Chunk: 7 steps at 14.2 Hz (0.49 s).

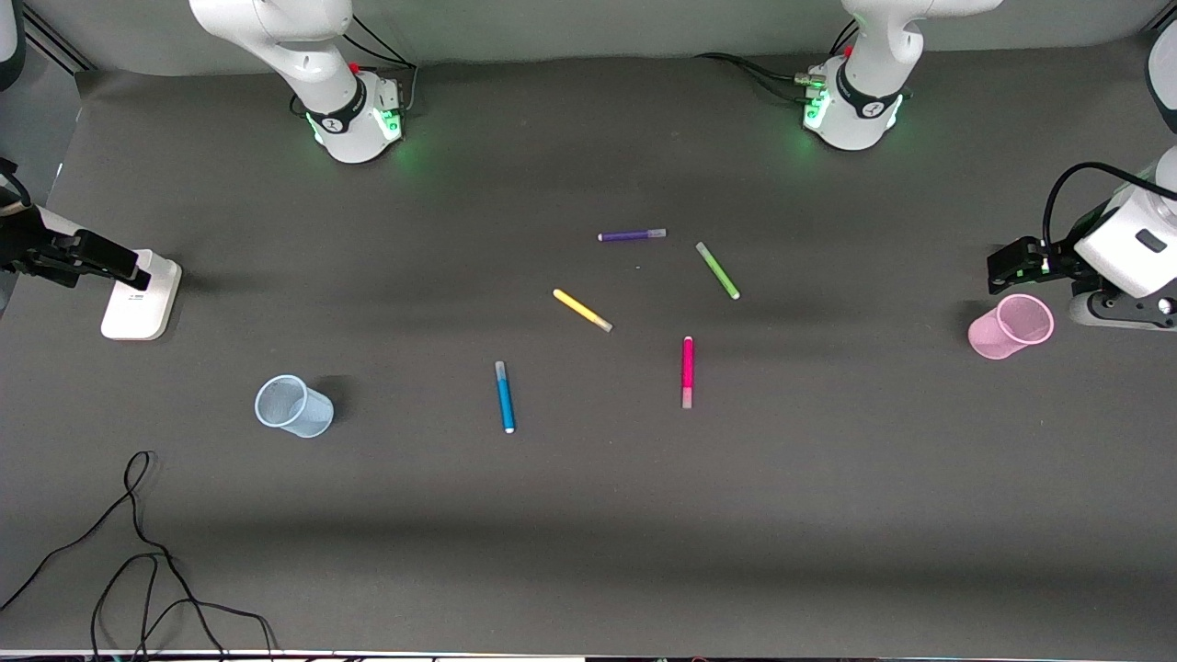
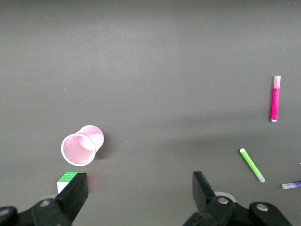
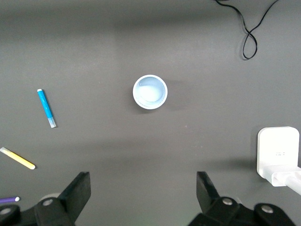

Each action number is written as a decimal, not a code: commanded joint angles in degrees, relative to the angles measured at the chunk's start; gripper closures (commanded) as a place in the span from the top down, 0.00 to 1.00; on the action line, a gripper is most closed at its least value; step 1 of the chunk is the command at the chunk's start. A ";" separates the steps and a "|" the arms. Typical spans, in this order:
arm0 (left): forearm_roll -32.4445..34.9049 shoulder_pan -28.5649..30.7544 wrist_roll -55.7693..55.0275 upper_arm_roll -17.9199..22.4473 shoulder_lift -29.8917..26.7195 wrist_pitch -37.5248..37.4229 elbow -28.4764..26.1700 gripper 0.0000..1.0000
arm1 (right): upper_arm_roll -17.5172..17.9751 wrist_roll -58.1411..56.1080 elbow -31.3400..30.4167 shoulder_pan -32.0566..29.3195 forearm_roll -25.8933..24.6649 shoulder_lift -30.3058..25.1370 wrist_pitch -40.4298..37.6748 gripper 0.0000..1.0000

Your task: Place pink and blue markers in matching cups

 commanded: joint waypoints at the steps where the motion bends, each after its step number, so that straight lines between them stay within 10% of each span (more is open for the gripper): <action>1: 0.39 -0.55 0.02 0.16 0.25 -1.74 1.39 0.99 | 0.15 -0.78 0.65 -0.24 -0.61 0.17 0.25 1.00; 7: 0.39 -0.46 -0.16 0.16 0.25 -2.27 1.39 0.99 | 0.15 -0.69 1.26 -0.15 -0.52 0.43 0.25 1.00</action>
